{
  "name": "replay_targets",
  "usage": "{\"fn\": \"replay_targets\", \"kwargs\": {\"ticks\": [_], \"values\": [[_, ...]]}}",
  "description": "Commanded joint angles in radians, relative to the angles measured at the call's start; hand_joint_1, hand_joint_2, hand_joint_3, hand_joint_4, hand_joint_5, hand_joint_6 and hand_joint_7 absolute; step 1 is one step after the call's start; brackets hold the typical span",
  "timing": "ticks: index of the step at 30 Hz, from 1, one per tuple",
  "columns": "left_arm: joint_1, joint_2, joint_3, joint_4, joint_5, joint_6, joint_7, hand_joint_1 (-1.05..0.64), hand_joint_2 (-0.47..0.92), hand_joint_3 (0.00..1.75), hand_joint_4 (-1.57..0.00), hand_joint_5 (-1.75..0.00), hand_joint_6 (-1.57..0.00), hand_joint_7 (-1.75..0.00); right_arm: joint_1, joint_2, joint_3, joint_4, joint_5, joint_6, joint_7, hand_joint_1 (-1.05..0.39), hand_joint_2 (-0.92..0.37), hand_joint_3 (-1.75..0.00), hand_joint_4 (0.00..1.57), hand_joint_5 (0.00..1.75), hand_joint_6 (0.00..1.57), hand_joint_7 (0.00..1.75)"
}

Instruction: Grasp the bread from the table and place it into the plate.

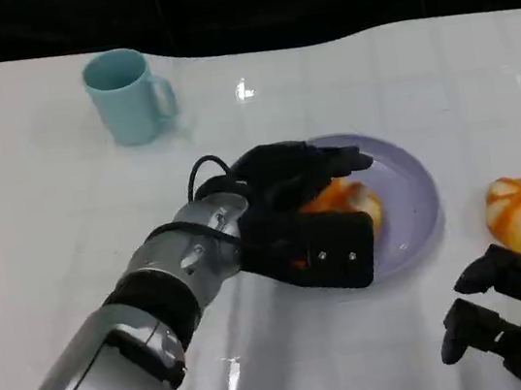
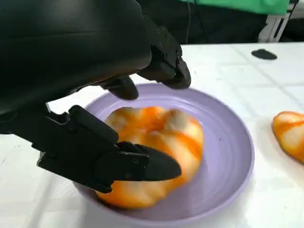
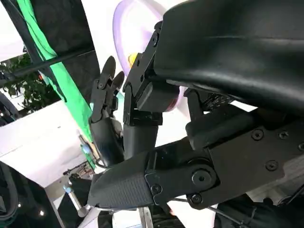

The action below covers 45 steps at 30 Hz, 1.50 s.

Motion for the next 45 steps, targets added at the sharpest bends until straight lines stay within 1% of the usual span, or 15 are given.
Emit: {"fn": "replay_targets", "kwargs": {"ticks": [1, 9, 15, 16, 18, 23, 28, 31, 32, 33, 34, 35, 36, 39, 45], "values": [[-0.027, 0.019, -0.006, -0.017, 0.006, 0.014, -0.036, -0.88, 0.92, 0.65, 0.0, -0.17, -0.12, -0.01, 0.007, -0.01, -0.009, -0.014, 0.004, 0.002, -0.008, -0.5, -0.92, -0.22, 0.71, 1.56, 0.78, 1.08], [-0.012, 0.05, 0.014, -0.051, -0.018, -0.019, -0.063, -1.01, 0.92, 0.74, 0.0, -0.12, -0.11, 0.0, 0.006, -0.012, -0.01, -0.01, 0.003, -0.004, -0.005, -0.5, -0.92, -0.21, 0.71, 1.56, 0.79, 1.08], [0.04, 0.091, 0.085, -0.113, -0.111, -0.1, -0.1, -0.91, 0.92, 0.65, -0.05, -0.17, -0.18, -0.04, 0.008, -0.013, -0.009, -0.014, 0.004, -0.001, -0.006, -0.5, -0.92, -0.21, 0.71, 1.55, 0.79, 1.07], [0.07, 0.096, 0.133, -0.136, -0.18, -0.119, -0.145, -0.91, 0.92, 0.64, -0.05, -0.18, -0.18, -0.04, 0.008, -0.012, -0.008, -0.014, 0.003, -0.001, -0.007, -0.5, -0.92, -0.22, 0.71, 1.55, 0.79, 1.07], [0.141, 0.096, 0.244, -0.187, -0.347, -0.144, -0.252, -0.8, 0.92, 0.53, -0.17, -0.27, -0.27, -0.07, 0.008, -0.012, -0.007, -0.013, 0.0, -0.005, -0.005, -0.51, -0.92, -0.21, 0.71, 1.55, 0.79, 1.06], [0.287, 0.078, 0.398, -0.342, -0.609, -0.117, -0.411, -0.63, 0.92, 0.39, -0.34, -0.75, -0.5, -0.11, 0.006, -0.01, -0.008, -0.012, 0.004, -0.005, -0.003, -0.5, -0.92, -0.21, 0.71, 1.56, 0.78, 1.07], [0.437, 0.053, 0.508, -0.54, -0.821, 0.03, -0.501, -0.55, 0.92, 0.37, -0.61, -0.92, -0.73, -0.21, 0.007, -0.011, -0.006, -0.021, 0.001, 0.004, -0.014, -0.51, -0.92, -0.21, 0.71, 1.56, 0.78, 1.07], [0.545, 0.033, 0.57, -0.683, -0.96, 0.164, -0.53, -0.59, 0.92, 0.4, -0.77, -1.07, -0.92, -0.35, 0.007, -0.012, -0.005, -0.022, 0.001, 0.004, -0.013, -0.51, -0.92, -0.2, 0.71, 1.56, 0.79, 1.07], [0.577, 0.027, 0.587, -0.723, -0.996, 0.205, -0.528, -0.6, 0.92, 0.4, -0.78, -1.16, -0.91, -0.49, 0.006, -0.013, -0.006, -0.019, 0.002, 0.004, -0.01, -0.51, -0.92, -0.2, 0.71, 1.56, 0.79, 1.07], [0.604, 0.02, 0.604, -0.754, -1.029, 0.24, -0.526, -0.61, 0.92, 0.41, -0.75, -1.36, -0.8, -0.87, 0.006, -0.013, -0.006, -0.021, 0.001, 0.006, -0.014, -0.51, -0.92, -0.19, 0.71, 1.55, 0.79, 1.06], [0.625, 0.017, 0.618, -0.776, -1.056, 0.265, -0.529, -0.61, 0.92, 0.42, -0.72, -1.48, -0.72, -1.07, 0.005, -0.013, -0.006, -0.021, 0.001, 0.007, -0.016, -0.51, -0.92, -0.19, 0.72, 1.55, 0.79, 1.06], [0.644, 0.014, 0.63, -0.794, -1.081, 0.277, -0.541, -0.61, 0.92, 0.45, -0.68, -1.6, -0.64, -1.26, 0.005, -0.012, -0.007, -0.02, 0.001, 0.006, -0.015, -0.51, -0.92, -0.18, 0.73, 1.54, 0.79, 1.05], [0.666, 0.016, 0.64, -0.812, -1.104, 0.285, -0.56, -0.6, 0.92, 0.49, -0.66, -1.67, -0.58, -1.37, 0.005, -0.011, -0.007, -0.021, 0.002, 0.008, -0.018, -0.51, -0.92, -0.18, 0.73, 1.54, 0.8, 1.05], [0.72, 0.021, 0.662, -0.863, -1.147, 0.315, -0.593, -0.62, 0.92, 0.55, -0.64, -1.74, -0.48, -1.57, 0.004, -0.011, -0.007, -0.025, 0.004, 0.015, -0.023, -0.51, -0.92, -0.18, 0.73, 1.53, 0.8, 1.05], [0.833, 0.006, 0.701, -0.994, -1.248, 0.475, -0.565, -0.59, 0.92, 0.44, -0.69, -1.75, -0.5, -1.6, 0.005, -0.012, -0.006, -0.031, 0.0, 0.018, -0.025, -0.52, -0.92, -0.18, 0.74, 1.54, 0.81, 1.04]]}}
